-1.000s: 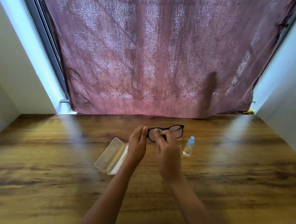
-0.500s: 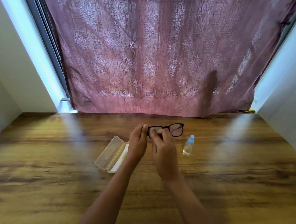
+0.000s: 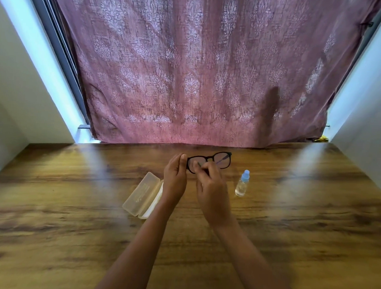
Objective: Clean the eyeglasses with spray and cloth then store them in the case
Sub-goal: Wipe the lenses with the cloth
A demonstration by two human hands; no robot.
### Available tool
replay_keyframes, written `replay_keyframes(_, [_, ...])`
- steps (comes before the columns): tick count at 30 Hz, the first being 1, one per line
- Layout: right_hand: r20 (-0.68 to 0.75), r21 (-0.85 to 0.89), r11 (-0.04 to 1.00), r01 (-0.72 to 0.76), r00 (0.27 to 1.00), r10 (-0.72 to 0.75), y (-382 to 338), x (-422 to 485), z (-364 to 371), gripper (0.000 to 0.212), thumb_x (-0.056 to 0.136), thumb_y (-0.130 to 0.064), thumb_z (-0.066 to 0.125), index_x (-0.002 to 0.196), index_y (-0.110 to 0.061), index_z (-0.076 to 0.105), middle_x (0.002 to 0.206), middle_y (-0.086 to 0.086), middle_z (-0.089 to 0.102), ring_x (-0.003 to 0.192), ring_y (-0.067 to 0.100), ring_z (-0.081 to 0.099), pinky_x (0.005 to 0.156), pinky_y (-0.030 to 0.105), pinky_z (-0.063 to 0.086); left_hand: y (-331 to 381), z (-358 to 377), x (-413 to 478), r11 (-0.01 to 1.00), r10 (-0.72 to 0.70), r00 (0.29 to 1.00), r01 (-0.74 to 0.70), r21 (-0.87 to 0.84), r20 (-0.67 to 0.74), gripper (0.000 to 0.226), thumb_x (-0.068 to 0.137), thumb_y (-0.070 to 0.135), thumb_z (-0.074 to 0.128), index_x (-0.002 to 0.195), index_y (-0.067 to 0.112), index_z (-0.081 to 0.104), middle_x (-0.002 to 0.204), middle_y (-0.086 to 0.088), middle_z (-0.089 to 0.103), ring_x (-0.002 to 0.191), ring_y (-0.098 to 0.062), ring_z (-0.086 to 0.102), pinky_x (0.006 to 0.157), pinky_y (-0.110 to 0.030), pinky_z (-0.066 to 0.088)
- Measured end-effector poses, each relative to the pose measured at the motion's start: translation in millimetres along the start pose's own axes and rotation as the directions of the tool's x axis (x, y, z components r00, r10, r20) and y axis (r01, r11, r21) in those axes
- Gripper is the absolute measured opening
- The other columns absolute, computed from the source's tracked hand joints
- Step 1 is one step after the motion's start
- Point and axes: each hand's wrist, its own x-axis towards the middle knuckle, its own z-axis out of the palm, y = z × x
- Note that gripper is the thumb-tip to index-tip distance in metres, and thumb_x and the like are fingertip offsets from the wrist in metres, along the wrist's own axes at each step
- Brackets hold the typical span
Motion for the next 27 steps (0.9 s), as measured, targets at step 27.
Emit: replay_keyframes(27, [0.034,0.044,0.997,0.056,0.998,-0.058,0.4,-2.3,-3.4,0.027,0.088,-0.002,0.056,0.115,0.002,0.06,0.091,0.01,0.058,0.082,0.017,0.057,0.071,0.026,0.052,1.3,-2.2,5.5,0.998,-0.013,0.999,0.015,0.056,-0.031,0.035,0.099,0.016,0.035,0.066,0.008,0.046,0.061,0.003,0.041,0.06,-0.01,0.037,0.055,-0.017,0.032])
